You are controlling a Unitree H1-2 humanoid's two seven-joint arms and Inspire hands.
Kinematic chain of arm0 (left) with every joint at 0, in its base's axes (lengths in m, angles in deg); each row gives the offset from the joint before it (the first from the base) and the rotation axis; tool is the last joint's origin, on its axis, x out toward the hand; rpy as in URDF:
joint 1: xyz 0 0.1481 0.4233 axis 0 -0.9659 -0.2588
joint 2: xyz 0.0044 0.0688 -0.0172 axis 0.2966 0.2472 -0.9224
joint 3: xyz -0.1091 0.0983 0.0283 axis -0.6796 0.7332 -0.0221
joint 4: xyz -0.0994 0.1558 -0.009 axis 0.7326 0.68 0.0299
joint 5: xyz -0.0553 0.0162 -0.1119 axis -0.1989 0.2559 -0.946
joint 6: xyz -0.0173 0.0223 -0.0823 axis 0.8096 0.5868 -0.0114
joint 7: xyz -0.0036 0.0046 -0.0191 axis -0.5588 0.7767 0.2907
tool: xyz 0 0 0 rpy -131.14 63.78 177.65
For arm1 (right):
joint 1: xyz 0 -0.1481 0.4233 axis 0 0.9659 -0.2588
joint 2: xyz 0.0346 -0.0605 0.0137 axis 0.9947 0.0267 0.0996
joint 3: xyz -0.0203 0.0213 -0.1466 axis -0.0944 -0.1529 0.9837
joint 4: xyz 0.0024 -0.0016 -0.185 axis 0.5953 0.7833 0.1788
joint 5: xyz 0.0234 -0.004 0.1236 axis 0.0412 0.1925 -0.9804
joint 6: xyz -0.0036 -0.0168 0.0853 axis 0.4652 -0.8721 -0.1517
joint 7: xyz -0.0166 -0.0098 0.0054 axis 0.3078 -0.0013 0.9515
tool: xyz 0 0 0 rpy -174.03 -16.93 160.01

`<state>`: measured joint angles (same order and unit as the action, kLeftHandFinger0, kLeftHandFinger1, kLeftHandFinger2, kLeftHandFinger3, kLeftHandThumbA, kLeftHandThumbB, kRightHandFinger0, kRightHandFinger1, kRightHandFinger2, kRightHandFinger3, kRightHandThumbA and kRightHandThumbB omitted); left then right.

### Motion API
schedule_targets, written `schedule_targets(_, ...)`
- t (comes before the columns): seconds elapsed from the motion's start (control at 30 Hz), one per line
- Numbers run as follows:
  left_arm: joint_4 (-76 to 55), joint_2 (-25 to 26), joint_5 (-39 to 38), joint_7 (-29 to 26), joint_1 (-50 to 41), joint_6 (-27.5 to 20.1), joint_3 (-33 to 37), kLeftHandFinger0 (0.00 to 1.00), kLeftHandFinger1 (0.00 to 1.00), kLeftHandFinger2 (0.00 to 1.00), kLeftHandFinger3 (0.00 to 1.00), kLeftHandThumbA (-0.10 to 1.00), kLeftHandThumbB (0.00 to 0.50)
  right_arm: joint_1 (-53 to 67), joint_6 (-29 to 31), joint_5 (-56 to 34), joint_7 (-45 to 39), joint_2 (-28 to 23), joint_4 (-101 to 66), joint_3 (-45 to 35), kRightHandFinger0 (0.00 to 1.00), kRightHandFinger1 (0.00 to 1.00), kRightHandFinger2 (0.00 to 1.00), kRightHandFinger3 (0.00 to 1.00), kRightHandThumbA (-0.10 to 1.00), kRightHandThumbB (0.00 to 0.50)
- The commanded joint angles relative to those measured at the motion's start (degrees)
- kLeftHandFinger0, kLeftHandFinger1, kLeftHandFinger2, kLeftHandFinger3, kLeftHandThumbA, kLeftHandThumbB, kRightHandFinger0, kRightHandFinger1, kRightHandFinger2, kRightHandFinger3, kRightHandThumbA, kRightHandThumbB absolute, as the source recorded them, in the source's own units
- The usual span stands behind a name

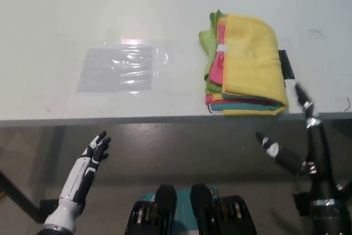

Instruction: A stack of folded microfibre clothes with a single fold is kept infront of the robot. the robot uses its right hand to grab one end of the clothes and pulla it away from the other end to unfold

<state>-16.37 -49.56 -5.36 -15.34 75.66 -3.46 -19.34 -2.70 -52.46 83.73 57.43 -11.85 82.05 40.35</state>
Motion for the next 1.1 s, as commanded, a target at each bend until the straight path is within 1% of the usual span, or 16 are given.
schedule_targets(0.0,-3.79,0.26,0.3,1.65,-0.02,-0.93,1.2,1.0,1.0,1.0,1.0,0.96,0.249,-6.84,-11.22,14.0,-0.53,0.32,-12.53,-0.89,1.0,1.0,1.0,1.0,0.86,0.169)
schedule_targets(0.07,-3.49,0.46,-0.07,2.33,-0.12,-0.9,1.81,1.0,1.0,1.0,1.0,0.95,0.267,-11.24,-15.99,17.2,-2.98,-0.91,-12.8,-0.54,1.0,1.0,1.0,1.0,0.92,0.212)
schedule_targets(0.1,-3.42,0.53,0.14,2.32,-0.11,-0.97,1.97,1.0,1.0,1.0,1.0,0.95,0.268,-11.96,-16.49,17.49,-3.07,-1.06,-12.46,-0.45,1.0,1.0,1.0,1.0,0.91,0.224)
schedule_targets(0.17,-3.58,0.68,0.71,2.49,-0.39,-0.59,2.48,1.0,1.0,1.0,1.0,0.94,0.288,-15.96,-18.32,18.21,-2.97,-1.42,-9.65,-0.04,1.0,1.0,1.0,1.0,0.85,0.258)
schedule_targets(0.2,-3.91,0.78,0.82,2.65,-0.66,-0.12,2.69,1.0,1.0,1.0,1.0,0.94,0.288,-17.29,-19.07,18.36,-2.86,-1.49,-8.41,0.13,1.0,1.0,1.0,1.0,0.84,0.258)
schedule_targets(0.23,-4.1,0.73,0.81,2.78,-0.78,-0.09,2.9,1.0,1.0,1.0,1.0,0.93,0.293,-19.52,-20.01,18.61,-3.44,-1.93,-6.1,0.66,1.0,1.0,1.0,1.0,0.87,0.272)
schedule_targets(0.33,-4.57,0.89,1.33,2.89,-0.79,0.48,3.42,1.0,1.0,1.0,1.0,0.92,0.29,-23.54,-23.1,20.44,-4.89,-2.6,-2.22,2.38,1.0,1.0,1.0,1.0,0.92,0.289)
schedule_targets(0.47,-4.84,1.05,2.74,2.48,-1.02,0.69,3.98,1.0,1.0,1.0,1.0,0.94,0.299,-27.37,-25.48,20.57,-5.58,-2.3,3.16,4.37,1.0,1.0,1.0,1.0,0.91,0.324)
schedule_targets(0.53,-4.86,1.16,3.03,2.36,-1.22,0.46,4.17,1.0,1.0,1.0,1.0,0.95,0.299,-28.34,-26.31,20.35,-5.66,-2.26,4.98,5.25,1.0,1.0,1.0,1.0,0.92,0.327)
schedule_targets(0.57,-5.17,1.3,3.3,2.44,-1.44,0.78,4.36,1.0,1.0,1.0,1.0,0.96,0.294,-29.11,-25.58,19.31,-5.24,-1.85,7.99,5.71,1.0,1.0,1.0,1.0,0.9,0.331)
schedule_targets(0.63,-5.45,1.39,3.42,2.53,-1.72,0.95,4.42,1.0,1.0,1.0,1.0,0.96,0.289,-29.63,-26.34,19.89,-5.46,-1.96,10.33,7.0,1.0,1.0,1.0,1.0,0.95,0.339)
schedule_targets(0.7,-5.26,1.52,3.1,2.75,-1.77,0.74,4.3,1.0,1.0,1.0,1.0,0.95,0.286,-30.28,-26.77,19.69,-5.18,-1.63,12.83,7.82,1.0,1.0,1.0,1.0,0.93,0.346)
schedule_targets(0.87,-4.66,1.61,3.65,2.5,-1.89,0.21,4.42,1.0,1.0,1.0,1.0,0.96,0.288,-32.48,-27.45,19.09,-4.87,-1.39,19.47,9.29,1.0,1.0,1.0,1.0,1.0,0.368)
schedule_targets(0.93,-4.42,1.6,3.44,2.45,-1.83,-0.04,4.39,1.0,1.0,1.0,1.0,0.96,0.29,-33.5,-27.25,18.28,-4.58,-1.22,22.98,9.59,1.0,1.0,1.0,1.0,1.0,0.378)
schedule_targets(1.03,-4.22,1.77,3.49,2.56,-1.67,0.1,4.44,1.0,1.0,1.0,1.0,0.96,0.29,-33.88,-27.49,17.79,-4.46,-1.28,25.74,9.89,1.0,1.0,1.0,1.0,1.0,0.361)
schedule_targets(1.07,-4.02,1.84,3.57,2.5,-1.61,0.2,4.37,1.0,1.0,1.0,1.0,0.96,0.297,-34.15,-27.54,17.54,-4.24,-1.16,27.32,9.89,1.0,1.0,1.0,1.0,1.0,0.371)
